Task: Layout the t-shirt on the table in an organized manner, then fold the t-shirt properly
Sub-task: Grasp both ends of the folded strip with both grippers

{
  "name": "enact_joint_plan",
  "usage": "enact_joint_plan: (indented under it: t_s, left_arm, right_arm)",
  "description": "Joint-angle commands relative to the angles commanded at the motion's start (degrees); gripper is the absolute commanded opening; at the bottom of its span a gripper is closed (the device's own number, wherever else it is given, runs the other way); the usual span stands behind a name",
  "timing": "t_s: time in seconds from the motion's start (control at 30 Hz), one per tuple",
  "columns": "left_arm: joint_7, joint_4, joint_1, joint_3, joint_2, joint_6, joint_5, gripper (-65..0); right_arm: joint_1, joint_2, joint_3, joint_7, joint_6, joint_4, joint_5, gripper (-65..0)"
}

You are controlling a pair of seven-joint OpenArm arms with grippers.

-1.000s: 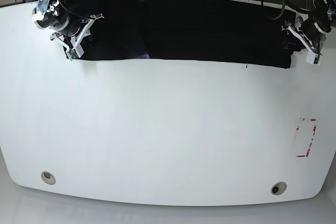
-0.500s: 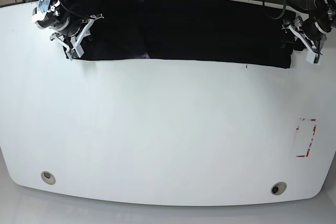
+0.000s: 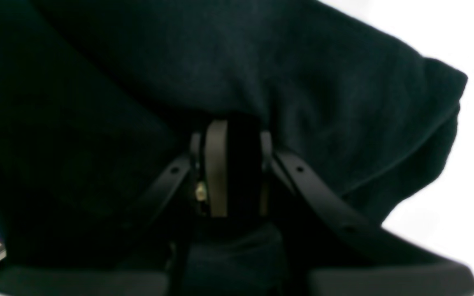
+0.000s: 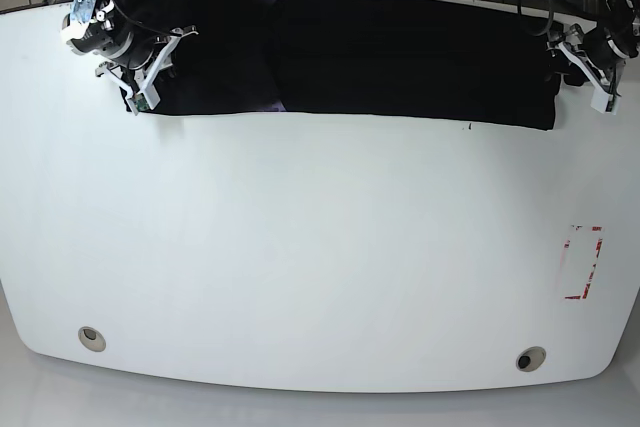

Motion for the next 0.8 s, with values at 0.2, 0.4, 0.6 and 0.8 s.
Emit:
enact_joint_plan:
  t_s: [0.2, 0.4, 0.6, 0.8]
  left_arm:
    - [0.0, -0.1, 0.4, 4.8, -0.3, 0.0, -2.9, -21.4]
    - [0.0, -0.4, 0.4, 9.4, -0.3, 0.0, -2.8, -49.4]
    - [0.0, 0.0, 0.4, 9.3, -0.2, 0.0, -2.9, -63.9]
    - [-0.1, 3.1, 0.4, 4.0, -0.3, 0.0, -2.8, -64.0]
  right_arm:
    - [0.0, 0.0, 0.0, 0.0, 0.0, 0.0, 0.0, -56.0]
    - [0.0, -0.1, 0.0, 0.0, 0.0, 0.0, 0.0, -56.1]
    - [0.0, -0.1, 0.0, 0.0, 0.0, 0.0, 0.0, -56.1]
    - [0.0, -0.1, 0.0, 0.0, 0.0, 0.0, -0.2, -56.1]
